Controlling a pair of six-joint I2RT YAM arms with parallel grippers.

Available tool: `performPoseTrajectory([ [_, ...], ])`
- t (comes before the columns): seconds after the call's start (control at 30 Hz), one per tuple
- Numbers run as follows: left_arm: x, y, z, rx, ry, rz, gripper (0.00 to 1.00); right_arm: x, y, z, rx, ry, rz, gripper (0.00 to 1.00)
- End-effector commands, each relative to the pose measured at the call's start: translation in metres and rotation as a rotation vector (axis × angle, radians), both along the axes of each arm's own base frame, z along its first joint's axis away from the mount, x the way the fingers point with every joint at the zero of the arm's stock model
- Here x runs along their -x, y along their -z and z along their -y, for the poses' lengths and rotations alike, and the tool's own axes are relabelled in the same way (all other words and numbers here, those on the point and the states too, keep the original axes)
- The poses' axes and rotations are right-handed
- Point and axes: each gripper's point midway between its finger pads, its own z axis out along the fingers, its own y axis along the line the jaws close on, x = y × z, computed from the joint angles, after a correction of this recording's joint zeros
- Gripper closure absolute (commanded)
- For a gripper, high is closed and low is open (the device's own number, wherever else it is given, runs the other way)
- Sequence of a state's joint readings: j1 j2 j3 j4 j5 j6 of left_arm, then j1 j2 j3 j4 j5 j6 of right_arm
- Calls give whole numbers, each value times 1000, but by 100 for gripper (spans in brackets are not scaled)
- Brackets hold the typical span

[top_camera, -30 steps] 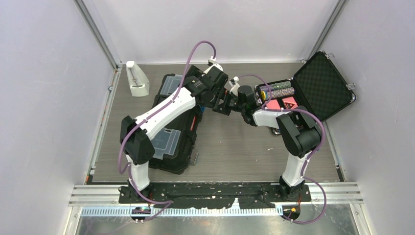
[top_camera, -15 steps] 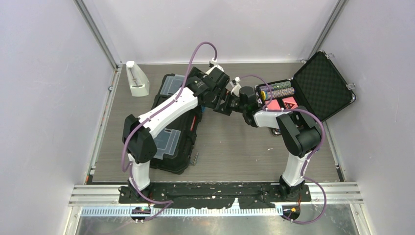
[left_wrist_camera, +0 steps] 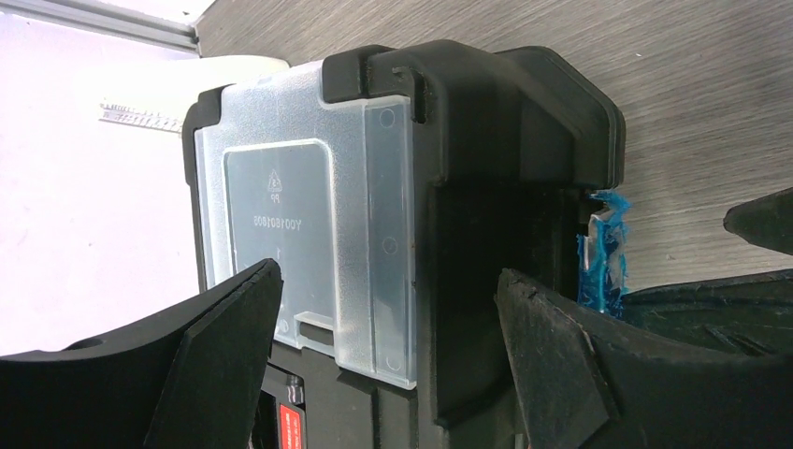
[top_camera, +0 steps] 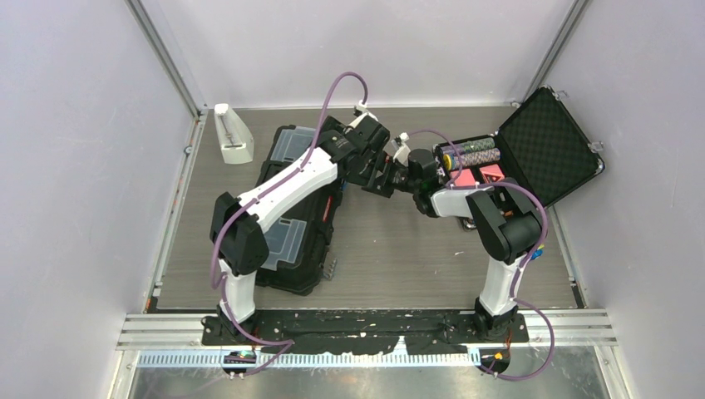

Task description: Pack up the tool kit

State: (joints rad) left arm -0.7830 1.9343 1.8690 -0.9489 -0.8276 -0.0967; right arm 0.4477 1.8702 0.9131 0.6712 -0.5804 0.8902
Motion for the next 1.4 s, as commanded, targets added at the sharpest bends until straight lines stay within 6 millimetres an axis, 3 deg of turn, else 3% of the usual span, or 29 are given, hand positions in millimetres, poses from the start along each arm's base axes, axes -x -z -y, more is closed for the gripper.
performPoseTrajectory([
  [0.0,9,-9,-8,18,-1,-25,14,-6,-58,-13,-79,-28,145,5],
  [0.27,6,-30,-7,56,2,21,14,-2,-86,-6,-50,-18,208,5],
  [0.53,9,-62,-18,79,-17,94,14,0,-101,-13,-56,-47,237,5],
  [0.83,15,-64,-20,108,-16,89,14,-4,-68,-28,22,-65,176,5],
  [0.93,20,-69,-24,116,-18,94,14,1,-74,-33,16,-87,171,5],
  [1.07,27,-81,-31,147,-23,117,14,7,-94,-27,65,-83,224,5],
  [1.23,37,-95,-39,204,-25,133,14,10,-104,-20,158,-62,231,5],
  [1.37,46,-101,-48,223,-28,144,14,7,-86,-10,332,-32,208,4],
])
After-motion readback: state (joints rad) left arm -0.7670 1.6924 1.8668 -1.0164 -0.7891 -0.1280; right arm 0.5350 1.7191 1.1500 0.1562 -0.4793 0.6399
